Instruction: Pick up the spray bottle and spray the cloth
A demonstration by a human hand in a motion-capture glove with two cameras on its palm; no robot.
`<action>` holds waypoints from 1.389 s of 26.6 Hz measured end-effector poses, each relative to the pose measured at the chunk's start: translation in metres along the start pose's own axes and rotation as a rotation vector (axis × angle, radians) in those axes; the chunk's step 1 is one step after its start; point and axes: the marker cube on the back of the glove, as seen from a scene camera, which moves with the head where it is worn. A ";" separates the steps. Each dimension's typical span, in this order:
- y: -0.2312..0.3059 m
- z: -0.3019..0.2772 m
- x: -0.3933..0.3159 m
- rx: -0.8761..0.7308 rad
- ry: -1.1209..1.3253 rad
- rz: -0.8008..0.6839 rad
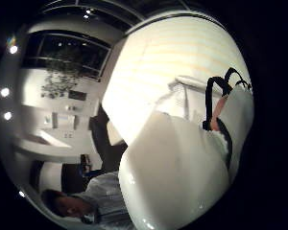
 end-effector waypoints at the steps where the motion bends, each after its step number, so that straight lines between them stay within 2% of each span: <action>1: 0.000 -0.003 -0.007 0.024 -0.044 -0.015; 9: -0.007 -0.032 -0.054 0.196 -0.358 -0.101; 21: -0.019 -0.024 -0.095 0.382 -0.816 -0.053; 37: -0.054 0.076 -0.160 0.303 -0.982 -0.038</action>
